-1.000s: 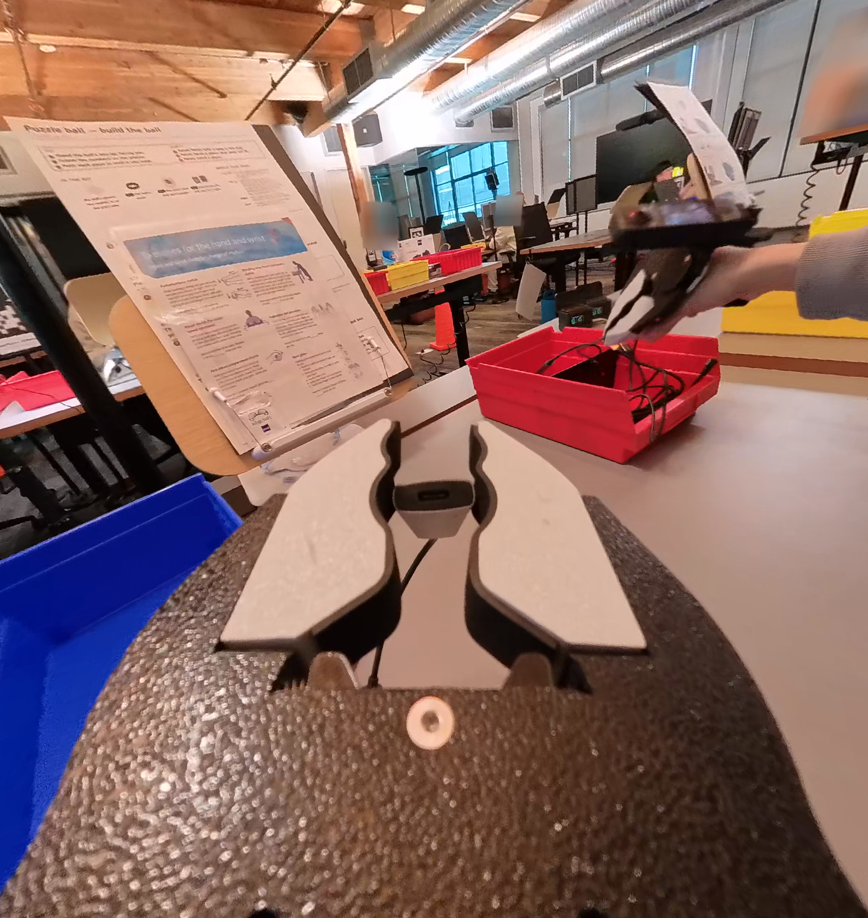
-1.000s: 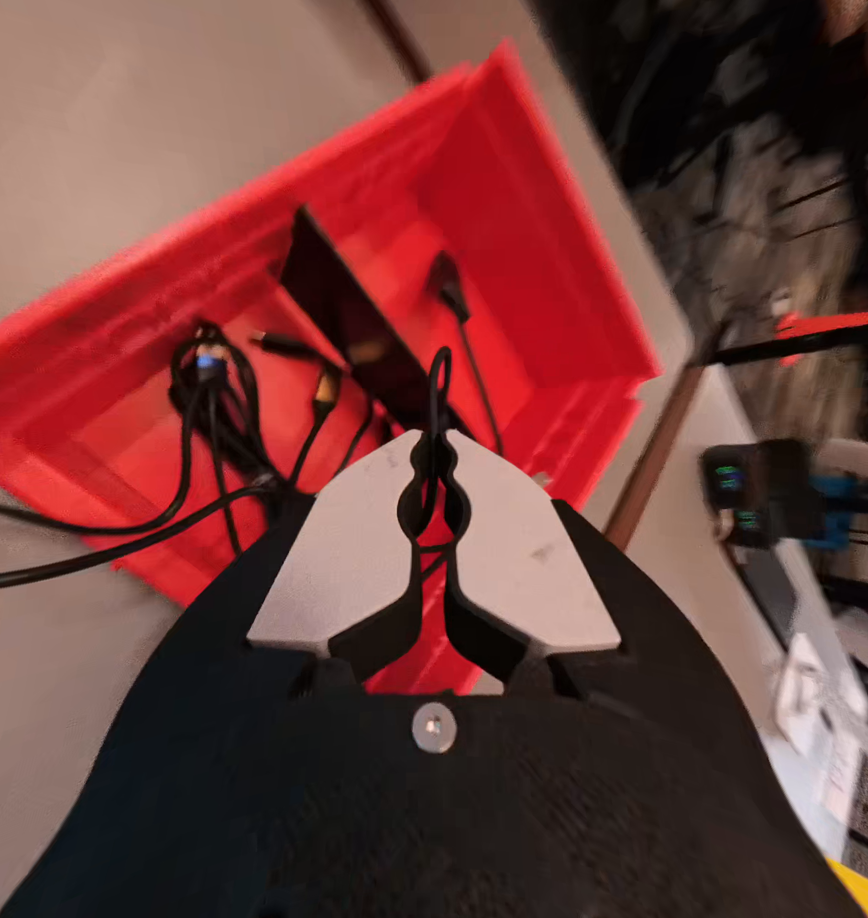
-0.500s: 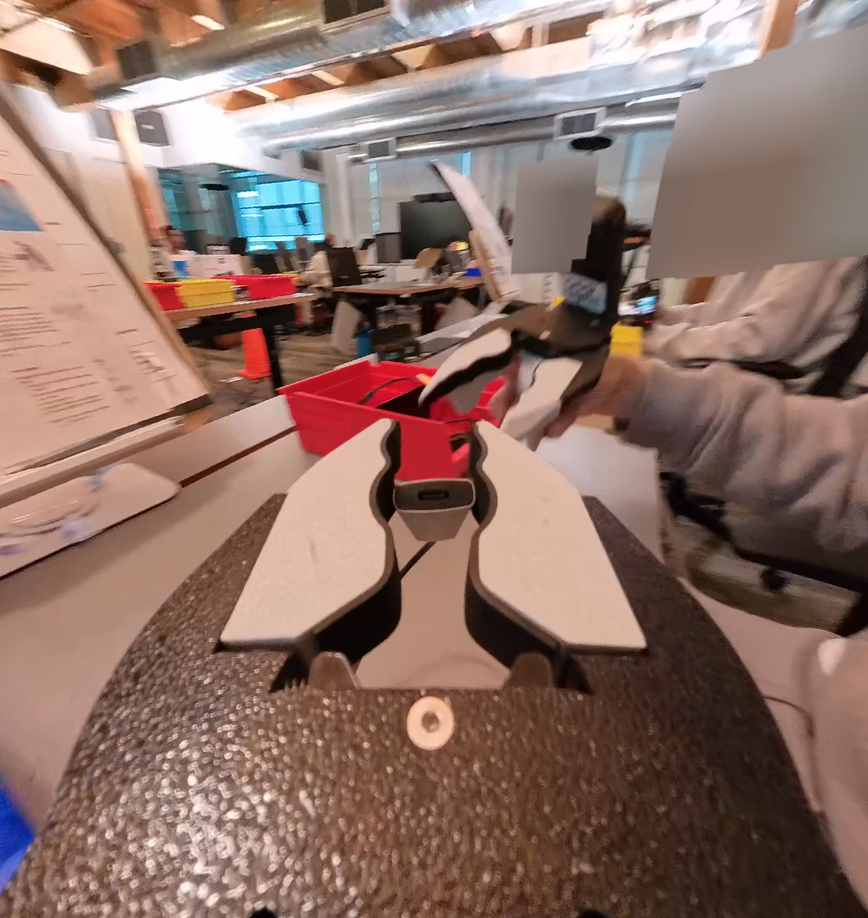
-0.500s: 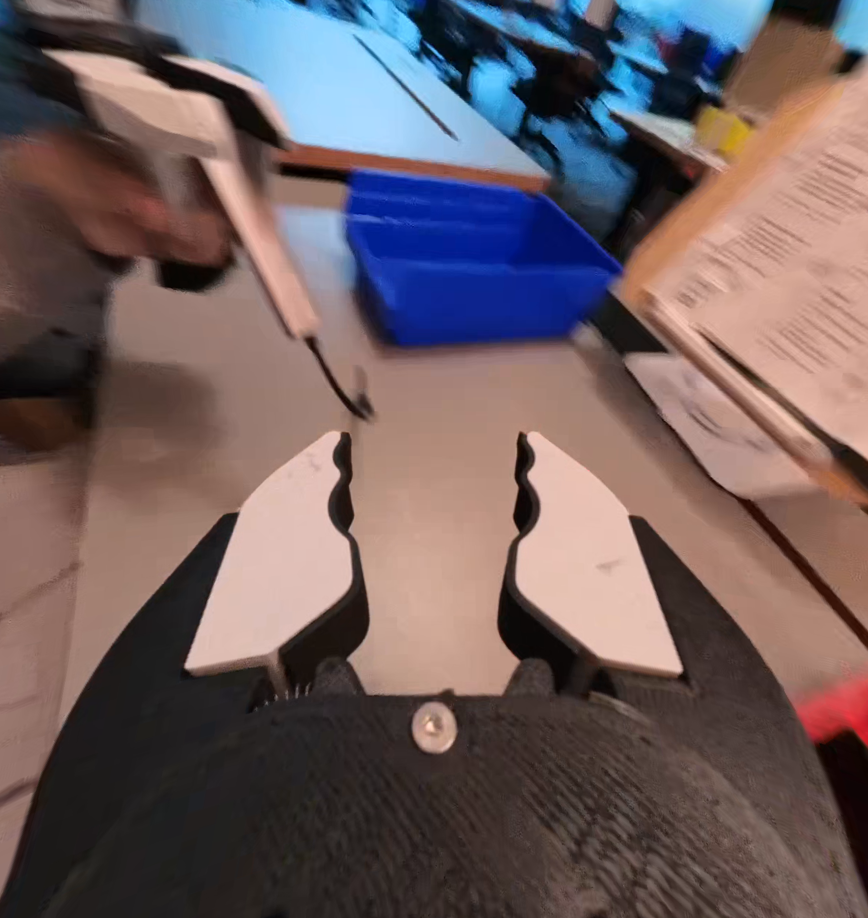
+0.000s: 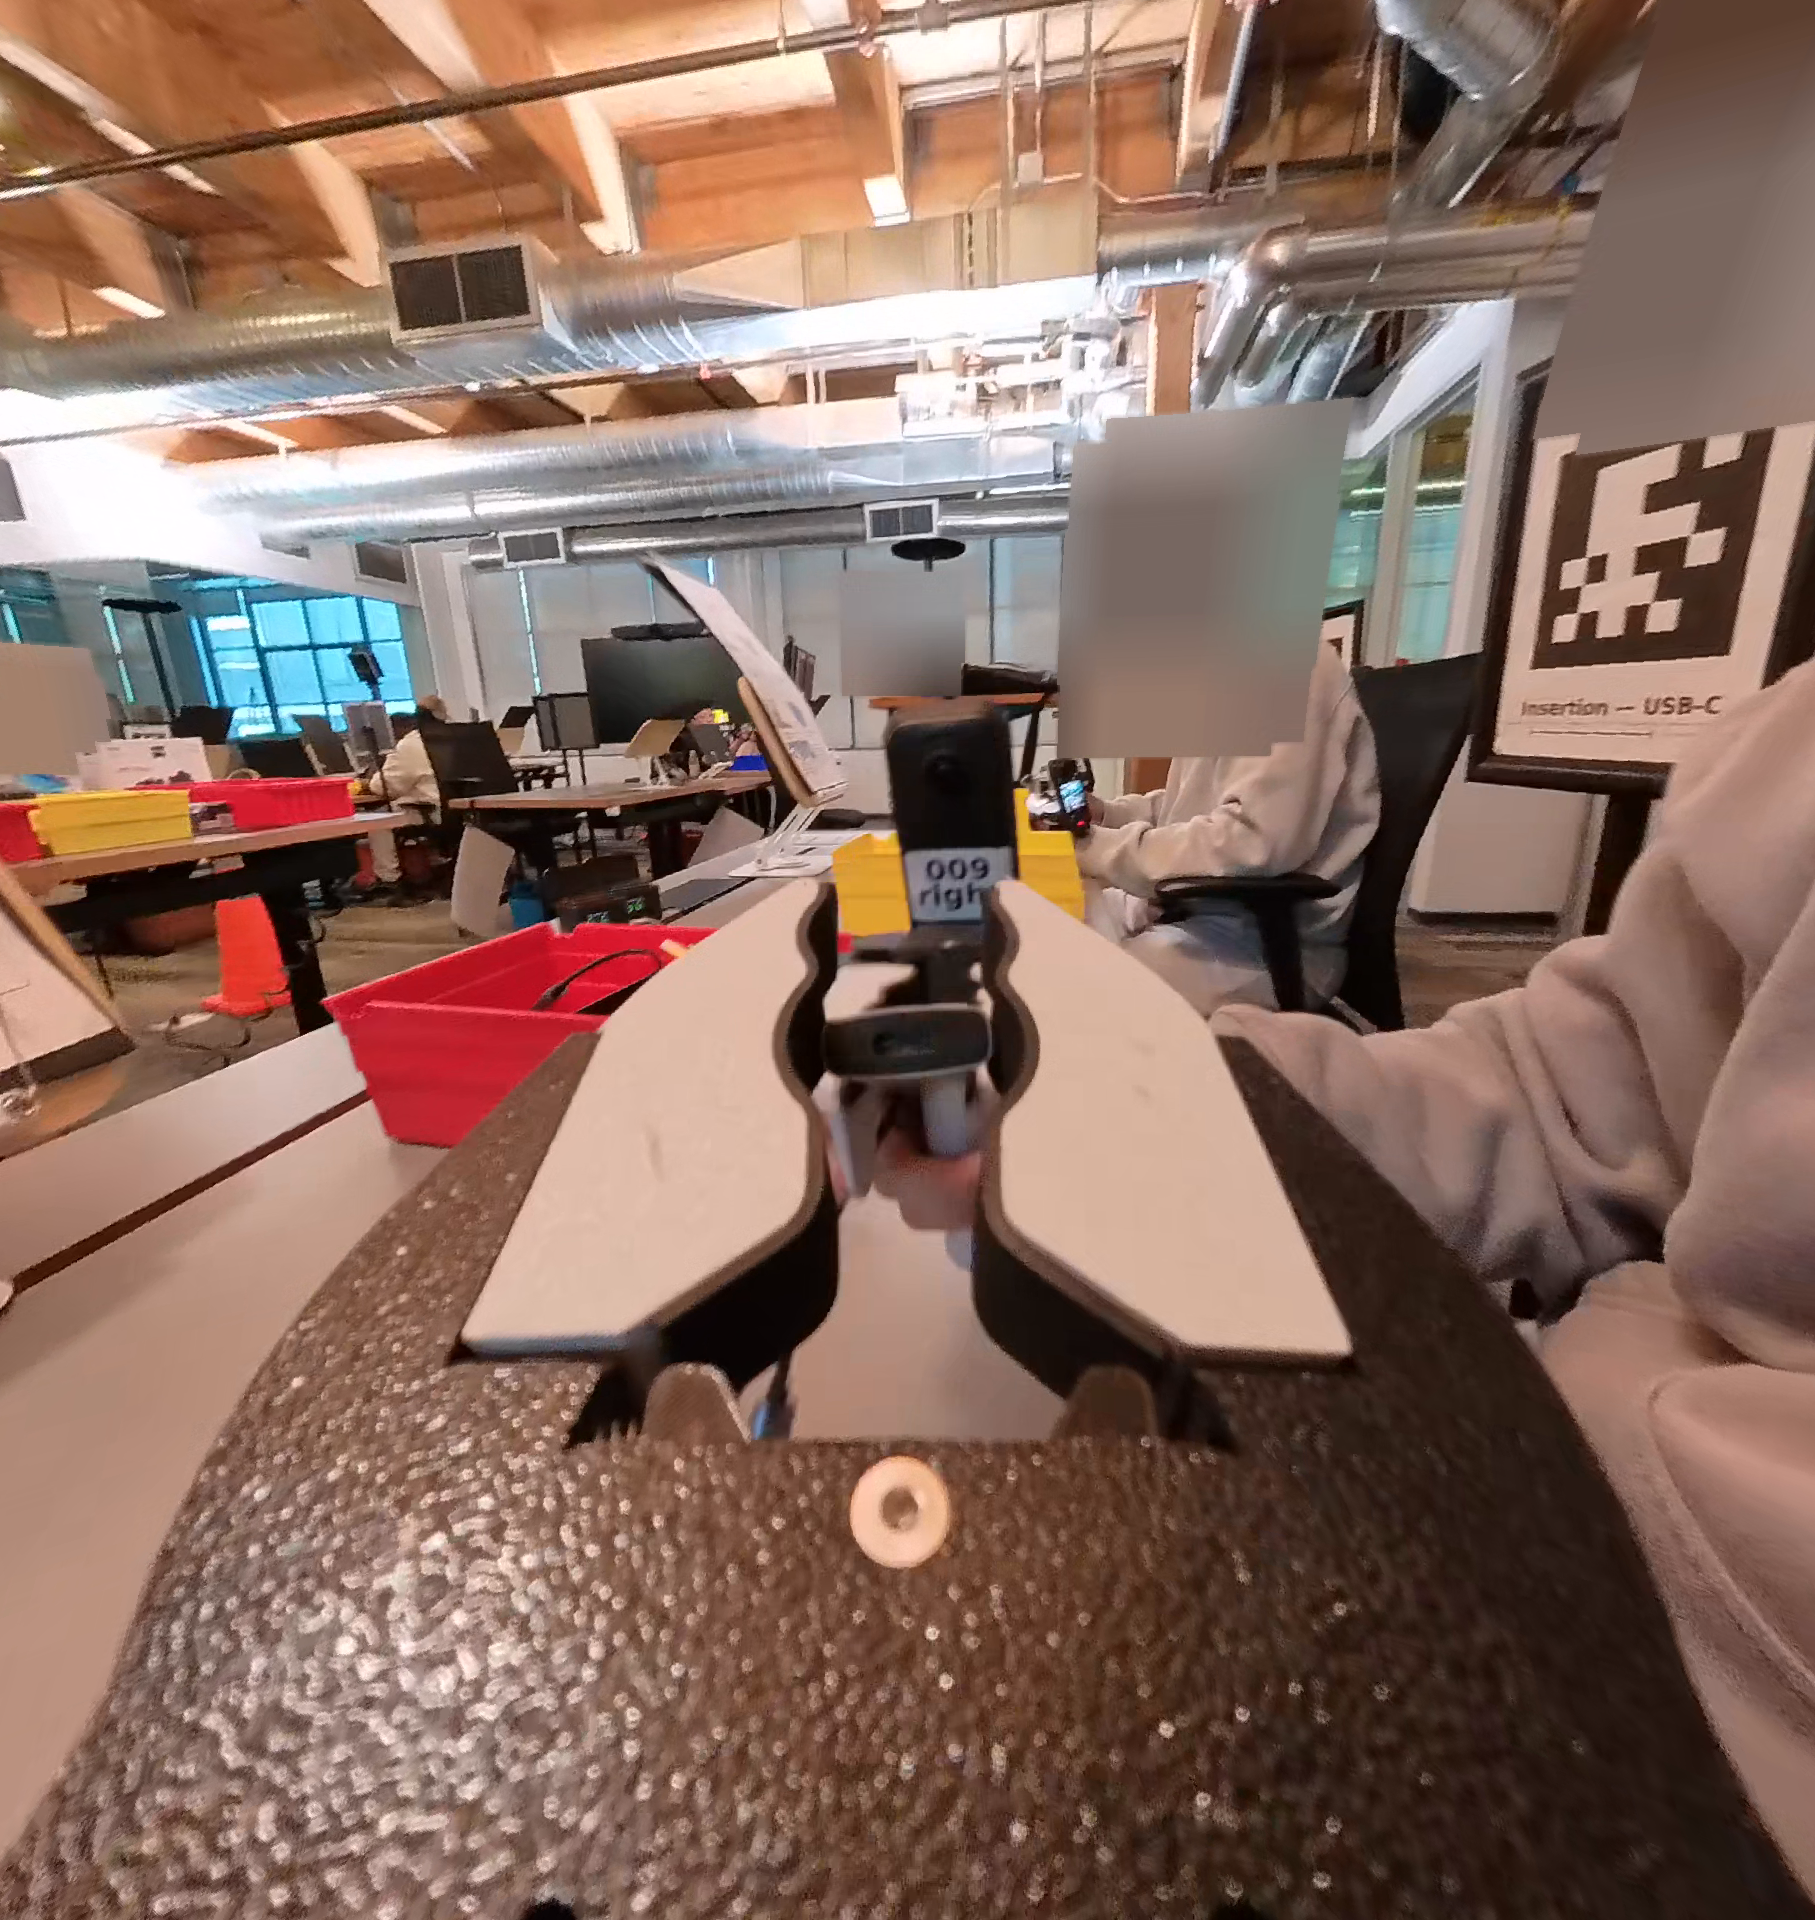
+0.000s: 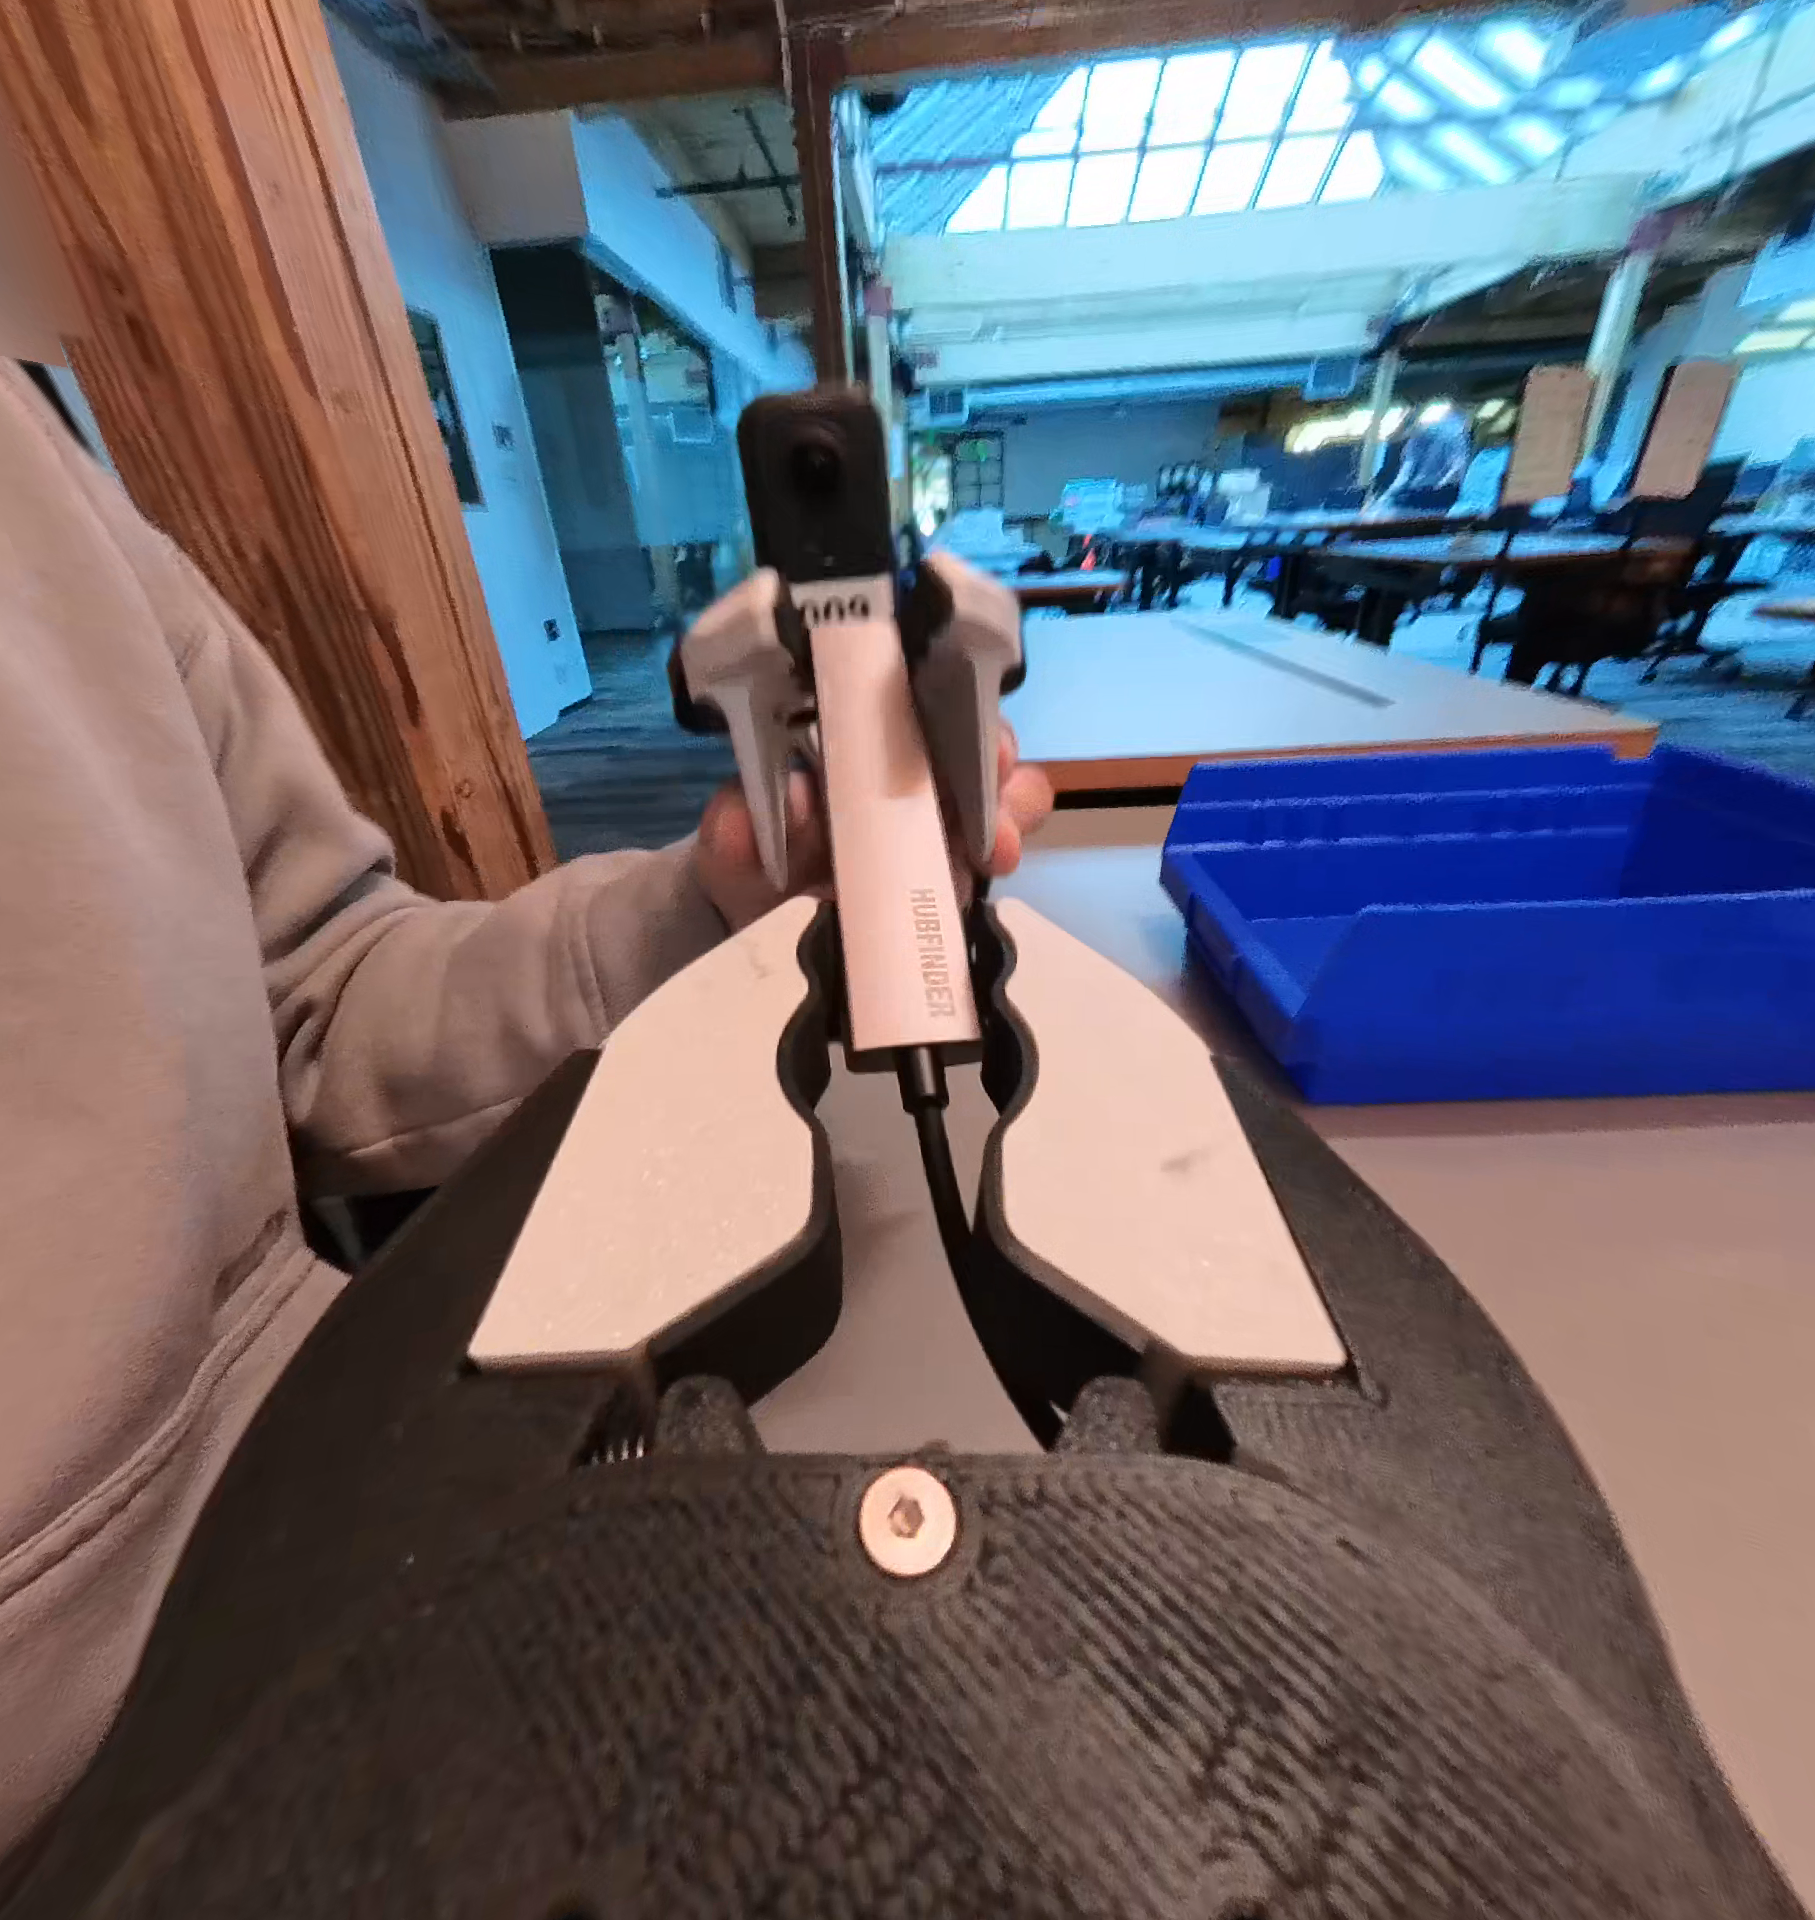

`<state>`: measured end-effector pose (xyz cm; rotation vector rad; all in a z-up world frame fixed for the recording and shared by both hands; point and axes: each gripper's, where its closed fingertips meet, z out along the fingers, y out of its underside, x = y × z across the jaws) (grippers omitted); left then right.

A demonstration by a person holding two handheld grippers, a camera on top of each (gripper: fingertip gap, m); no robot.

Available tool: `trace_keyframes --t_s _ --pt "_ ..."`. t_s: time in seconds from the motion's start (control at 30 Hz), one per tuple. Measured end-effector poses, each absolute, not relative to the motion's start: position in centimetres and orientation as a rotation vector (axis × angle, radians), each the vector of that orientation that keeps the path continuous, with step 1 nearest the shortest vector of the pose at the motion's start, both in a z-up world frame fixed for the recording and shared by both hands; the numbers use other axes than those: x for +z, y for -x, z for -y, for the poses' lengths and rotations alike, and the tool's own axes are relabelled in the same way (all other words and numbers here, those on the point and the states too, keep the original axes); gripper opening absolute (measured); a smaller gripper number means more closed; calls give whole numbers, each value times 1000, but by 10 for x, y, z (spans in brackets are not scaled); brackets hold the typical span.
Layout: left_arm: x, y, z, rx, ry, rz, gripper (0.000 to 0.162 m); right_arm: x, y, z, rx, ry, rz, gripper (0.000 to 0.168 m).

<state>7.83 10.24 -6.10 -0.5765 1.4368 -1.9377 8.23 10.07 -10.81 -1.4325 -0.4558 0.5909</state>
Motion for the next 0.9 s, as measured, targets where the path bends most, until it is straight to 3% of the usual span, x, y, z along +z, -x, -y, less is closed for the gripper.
trace_keyframes --t_s 0.1,0.27,0.4,0.53,0.73,0.9 --pt "-71 -87 -108 -1897 652 -1446 27 -97 -94 -98 520 1421 466 25" --pt "-69 -95 -133 -1750 718 -1299 67 -64 -160 -85 177 1531 471 25" --pt "-79 -101 -143 -1732 794 -1305 64 -19 -270 -77 -121 1646 402 25" --pt "-97 -112 -144 -1640 857 -1370 60 -8 -367 -79 -103 1720 324 25" --pt "-105 -118 -135 -1616 853 -1411 55 -20 -462 -82 31 1552 60 25" --pt "-114 -122 -137 -1612 865 -1426 53 -73 -517 -75 -145 1696 -22 25"
